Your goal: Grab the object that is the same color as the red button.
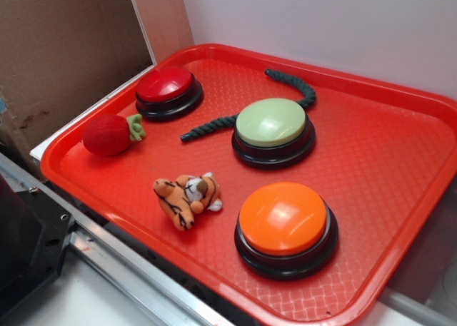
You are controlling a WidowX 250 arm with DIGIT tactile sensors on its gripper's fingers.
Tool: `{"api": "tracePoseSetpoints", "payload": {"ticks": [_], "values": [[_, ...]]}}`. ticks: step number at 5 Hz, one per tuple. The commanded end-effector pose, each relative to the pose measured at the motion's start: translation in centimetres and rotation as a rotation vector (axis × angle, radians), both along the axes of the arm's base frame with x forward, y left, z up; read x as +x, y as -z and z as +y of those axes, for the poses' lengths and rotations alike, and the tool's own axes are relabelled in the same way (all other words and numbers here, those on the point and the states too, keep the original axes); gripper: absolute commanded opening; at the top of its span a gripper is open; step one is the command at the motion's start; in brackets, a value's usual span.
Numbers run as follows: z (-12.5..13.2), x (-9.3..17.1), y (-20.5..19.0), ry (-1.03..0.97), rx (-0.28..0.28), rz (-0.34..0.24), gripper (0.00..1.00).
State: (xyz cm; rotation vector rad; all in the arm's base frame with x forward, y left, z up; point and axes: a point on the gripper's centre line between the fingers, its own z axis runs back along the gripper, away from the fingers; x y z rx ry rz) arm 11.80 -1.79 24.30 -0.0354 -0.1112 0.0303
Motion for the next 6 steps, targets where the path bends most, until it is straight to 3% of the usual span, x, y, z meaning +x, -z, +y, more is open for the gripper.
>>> {"api": "tracePoseSetpoints", "payload": {"ticks": [1, 2, 4, 5, 6], "values": [[0.0, 0.0, 0.0, 0.000, 0.000, 0.000, 1.00], [0.0, 0.8, 0.2, -0.003, 0.008, 0.025, 1.00], [2.2, 1.9, 0.7, -0.019, 0.001, 0.007, 1.00], [4.4, 2.5, 4.3, -0.025, -0.017, 0.080, 1.00], [4.7, 3.6, 6.9, -0.003, -0.002, 0.125, 1.00]]}}
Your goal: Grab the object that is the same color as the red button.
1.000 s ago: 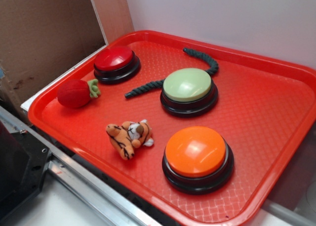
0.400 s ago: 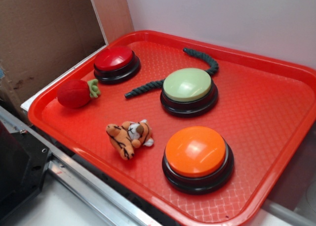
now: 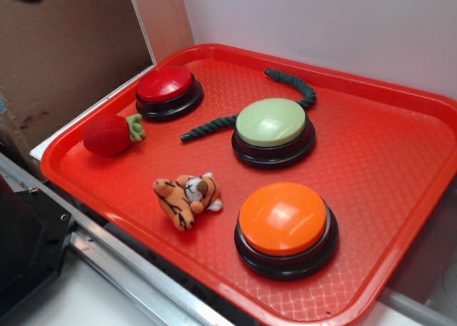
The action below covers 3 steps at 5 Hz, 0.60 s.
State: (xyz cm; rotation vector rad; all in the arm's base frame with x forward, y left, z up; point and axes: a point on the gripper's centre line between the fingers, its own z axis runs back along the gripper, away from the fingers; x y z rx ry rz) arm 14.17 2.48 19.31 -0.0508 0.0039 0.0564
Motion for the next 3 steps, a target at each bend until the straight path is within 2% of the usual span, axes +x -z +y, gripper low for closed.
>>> {"api": "tracePoseSetpoints", "payload": {"ticks": [1, 2, 3], "values": [[0.1, 2.6, 3.7, 0.076, 0.012, 0.023, 1.00], [-0.1, 3.4, 5.6, 0.136, 0.048, 0.070, 1.00], [1.1, 2.9, 7.1, 0.152, 0.052, 0.092, 1.00]]}}
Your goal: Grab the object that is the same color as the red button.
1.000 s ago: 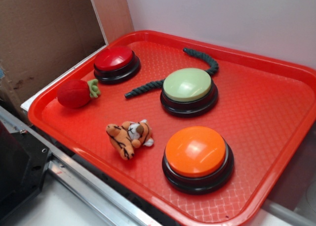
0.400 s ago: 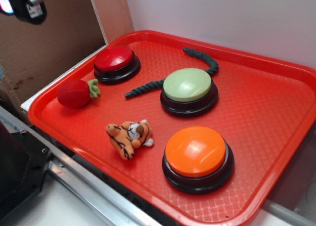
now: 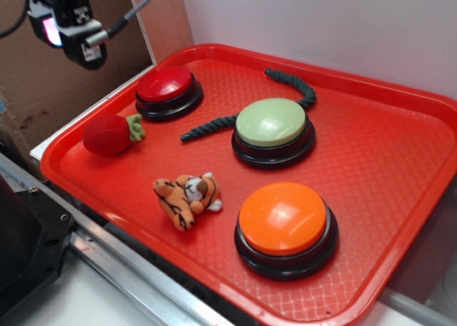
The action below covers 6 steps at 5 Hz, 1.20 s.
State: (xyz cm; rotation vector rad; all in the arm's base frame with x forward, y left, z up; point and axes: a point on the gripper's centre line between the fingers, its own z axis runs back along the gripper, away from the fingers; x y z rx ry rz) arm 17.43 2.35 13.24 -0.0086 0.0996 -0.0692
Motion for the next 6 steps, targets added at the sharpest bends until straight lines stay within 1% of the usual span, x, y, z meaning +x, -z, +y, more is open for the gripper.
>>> {"api": "tracePoseSetpoints", "payload": {"ticks": [1, 2, 3, 4, 5, 6], "values": [[2.8, -0.7, 1.2, 0.007, -0.004, -0.018, 1.00], [3.3, -1.0, 0.9, 0.006, -0.005, -0.019, 1.00], [3.4, -2.1, 0.2, 0.039, 0.023, -0.042, 1.00], [4.0, -2.6, 1.0, 0.024, 0.027, -0.012, 1.00], [4.2, -2.2, 2.1, 0.027, 0.031, 0.011, 1.00], [4.2, -1.7, 2.2, 0.040, 0.033, 0.002, 1.00]]}}
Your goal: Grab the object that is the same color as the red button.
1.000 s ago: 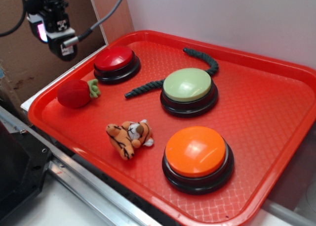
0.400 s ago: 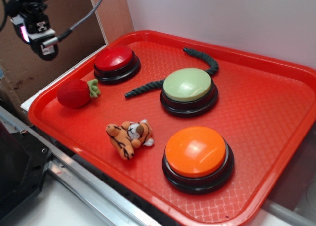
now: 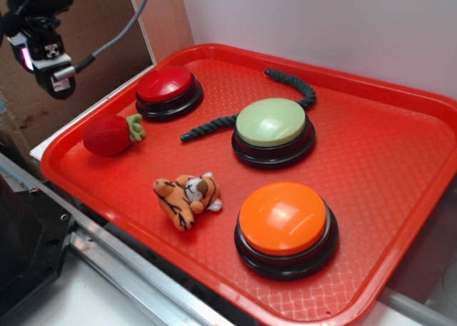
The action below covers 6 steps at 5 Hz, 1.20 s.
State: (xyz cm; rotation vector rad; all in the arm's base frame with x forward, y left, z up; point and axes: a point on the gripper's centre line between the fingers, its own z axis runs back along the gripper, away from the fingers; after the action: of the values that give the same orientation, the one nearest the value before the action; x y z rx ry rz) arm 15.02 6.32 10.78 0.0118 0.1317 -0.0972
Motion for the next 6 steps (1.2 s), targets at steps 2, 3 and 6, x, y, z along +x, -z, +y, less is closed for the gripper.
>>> {"api": "tracePoseSetpoints", "payload": {"ticks": [2, 3, 6], "values": [[1.1, 0.9, 1.5, 0.050, 0.037, 0.011, 1.00], [3.1, 1.4, 3.2, 0.073, 0.049, 0.051, 1.00], [0.0, 2.7, 10.9, 0.207, 0.062, 0.177, 0.25]]}}
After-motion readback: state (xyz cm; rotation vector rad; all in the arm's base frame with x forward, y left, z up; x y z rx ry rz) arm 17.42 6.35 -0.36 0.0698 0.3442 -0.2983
